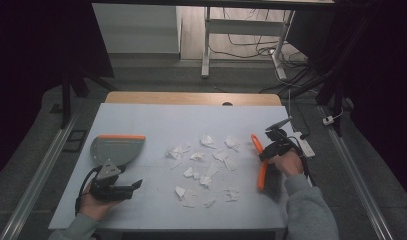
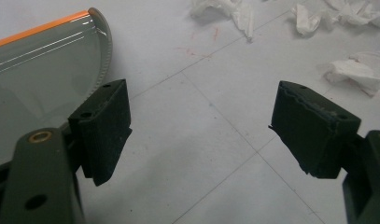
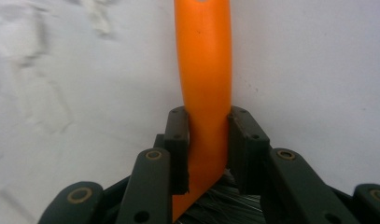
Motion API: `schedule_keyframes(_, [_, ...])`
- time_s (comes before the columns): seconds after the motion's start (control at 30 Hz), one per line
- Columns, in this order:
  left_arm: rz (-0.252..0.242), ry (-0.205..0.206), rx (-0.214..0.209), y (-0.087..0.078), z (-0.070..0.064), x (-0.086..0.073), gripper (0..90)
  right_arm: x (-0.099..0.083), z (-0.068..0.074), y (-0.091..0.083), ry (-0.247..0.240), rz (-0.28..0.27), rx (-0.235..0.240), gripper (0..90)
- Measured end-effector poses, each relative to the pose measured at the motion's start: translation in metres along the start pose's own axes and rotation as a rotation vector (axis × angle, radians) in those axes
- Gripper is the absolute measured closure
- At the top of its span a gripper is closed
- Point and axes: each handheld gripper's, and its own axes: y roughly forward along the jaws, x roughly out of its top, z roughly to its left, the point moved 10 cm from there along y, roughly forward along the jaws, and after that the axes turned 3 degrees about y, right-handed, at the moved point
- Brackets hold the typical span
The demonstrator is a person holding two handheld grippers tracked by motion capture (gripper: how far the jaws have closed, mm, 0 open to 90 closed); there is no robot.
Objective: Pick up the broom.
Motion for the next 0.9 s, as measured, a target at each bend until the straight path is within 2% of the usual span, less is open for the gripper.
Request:
schedule_keyframes(0.13, [0.005,0.000,0.007,0.001,0.001,0.000,21.0,-0.003,-0.001,-0.015,-0.008,-0.061,0.068,70.8])
schedule_keyframes(0.2, [0.009,0.000,0.012,0.002,0.001,-0.001,21.0,-0.004,0.001,-0.026,-0.016,-0.113,0.109,70.8])
schedule_keyframes(0.23, [0.010,0.000,0.014,0.002,0.002,-0.001,21.0,-0.004,0.001,-0.026,-0.016,-0.113,0.109,70.8])
schedule_keyframes(0.27, [0.010,0.000,0.017,0.002,0.002,-0.001,21.0,-0.004,0.002,-0.032,-0.018,-0.149,0.135,70.8])
schedule_keyframes(0.3, [0.010,-0.001,0.019,0.002,0.002,0.000,21.0,-0.004,0.002,-0.032,-0.018,-0.149,0.135,70.8])
schedule_keyframes(0.37, [0.010,-0.004,0.022,0.003,0.003,0.000,21.1,-0.003,0.004,-0.040,-0.022,-0.199,0.170,70.8])
schedule_keyframes(0.4, [0.010,-0.007,0.025,0.003,0.003,0.000,21.1,-0.003,0.004,-0.040,-0.022,-0.199,0.170,70.8])
schedule_keyframes(0.47, [0.011,-0.011,0.027,0.003,0.004,0.000,21.0,-0.001,0.009,-0.050,-0.027,-0.254,0.201,70.8])
schedule_keyframes(0.5, [0.010,-0.012,0.030,0.003,0.004,0.001,21.0,-0.001,0.009,-0.050,-0.027,-0.254,0.201,70.8])
schedule_keyframes(0.63, [0.006,-0.012,0.039,0.004,0.005,0.002,21.0,0.001,0.021,-0.065,-0.041,-0.329,0.252,70.8])
schedule_keyframes(0.67, [0.004,-0.012,0.041,0.004,0.006,0.003,21.0,0.003,0.028,-0.074,-0.050,-0.373,0.280,70.8])
schedule_keyframes(0.7, [0.002,-0.013,0.041,0.004,0.006,0.003,21.0,0.003,0.028,-0.074,-0.050,-0.373,0.280,70.8])
schedule_keyframes(0.77, [0.001,-0.013,0.042,0.004,0.006,0.004,21.1,0.005,0.035,-0.085,-0.055,-0.428,0.326,70.8])
schedule_keyframes(0.9, [-0.001,-0.012,0.043,0.004,0.006,0.004,21.1,0.005,0.044,-0.090,-0.067,-0.470,0.362,70.8])
